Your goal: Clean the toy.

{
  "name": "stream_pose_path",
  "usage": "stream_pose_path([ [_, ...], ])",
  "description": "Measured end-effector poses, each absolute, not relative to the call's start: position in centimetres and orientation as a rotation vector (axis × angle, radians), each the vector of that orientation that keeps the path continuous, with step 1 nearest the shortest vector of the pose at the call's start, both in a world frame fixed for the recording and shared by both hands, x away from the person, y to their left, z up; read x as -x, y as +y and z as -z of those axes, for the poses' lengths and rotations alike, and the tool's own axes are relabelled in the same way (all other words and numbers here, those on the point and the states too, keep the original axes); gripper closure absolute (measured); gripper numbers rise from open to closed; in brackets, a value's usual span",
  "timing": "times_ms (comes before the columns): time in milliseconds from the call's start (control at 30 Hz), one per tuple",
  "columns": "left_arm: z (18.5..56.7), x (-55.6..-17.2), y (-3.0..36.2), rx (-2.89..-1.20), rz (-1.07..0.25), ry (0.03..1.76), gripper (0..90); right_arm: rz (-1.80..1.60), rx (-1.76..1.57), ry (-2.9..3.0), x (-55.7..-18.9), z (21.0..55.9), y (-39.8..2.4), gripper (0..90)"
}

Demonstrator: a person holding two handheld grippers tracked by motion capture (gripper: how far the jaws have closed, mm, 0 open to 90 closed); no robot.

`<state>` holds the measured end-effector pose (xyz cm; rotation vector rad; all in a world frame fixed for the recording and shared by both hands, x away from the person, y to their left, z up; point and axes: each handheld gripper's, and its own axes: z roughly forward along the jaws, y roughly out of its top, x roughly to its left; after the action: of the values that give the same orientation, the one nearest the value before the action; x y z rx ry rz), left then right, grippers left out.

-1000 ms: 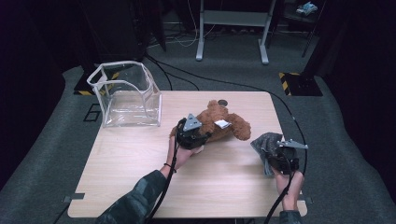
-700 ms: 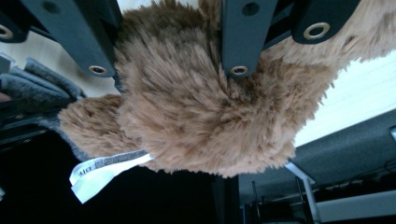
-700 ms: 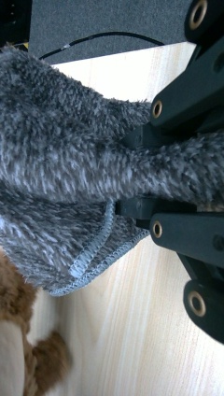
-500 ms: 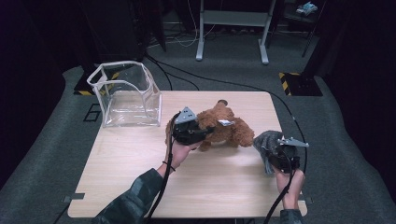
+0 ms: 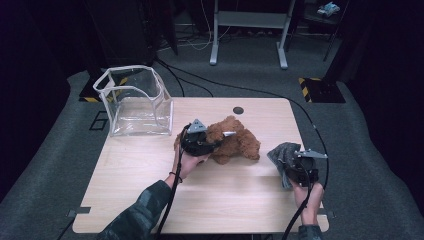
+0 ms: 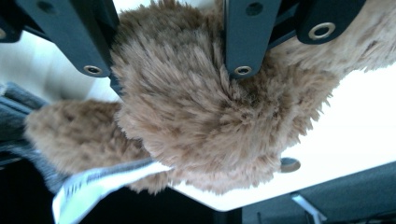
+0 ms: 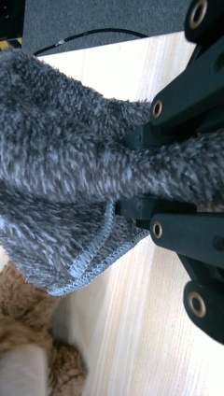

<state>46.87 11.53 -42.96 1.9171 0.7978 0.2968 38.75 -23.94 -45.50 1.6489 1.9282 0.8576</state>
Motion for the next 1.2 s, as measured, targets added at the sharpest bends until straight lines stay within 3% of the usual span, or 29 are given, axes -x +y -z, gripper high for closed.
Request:
stream_pose_path([
  [700, 44.8, -48.6, 11.2, -1.975, -0.445, 0.86, 58.0, -0.857, -1.651, 1.936, -38.9, 45.9, -23.9, 74.2],
  [1000, 45.1, -47.7, 10.4, -1.99, -0.514, 0.88, 34.7, -0.865, -1.662, 1.93, -38.8, 46.0, -23.9, 74.2],
  [1200, 46.4, -47.2, 8.7, -2.034, -0.554, 0.865, 27.8, -0.857, -1.661, 1.939, -38.9, 46.2, -23.8, 74.3],
])
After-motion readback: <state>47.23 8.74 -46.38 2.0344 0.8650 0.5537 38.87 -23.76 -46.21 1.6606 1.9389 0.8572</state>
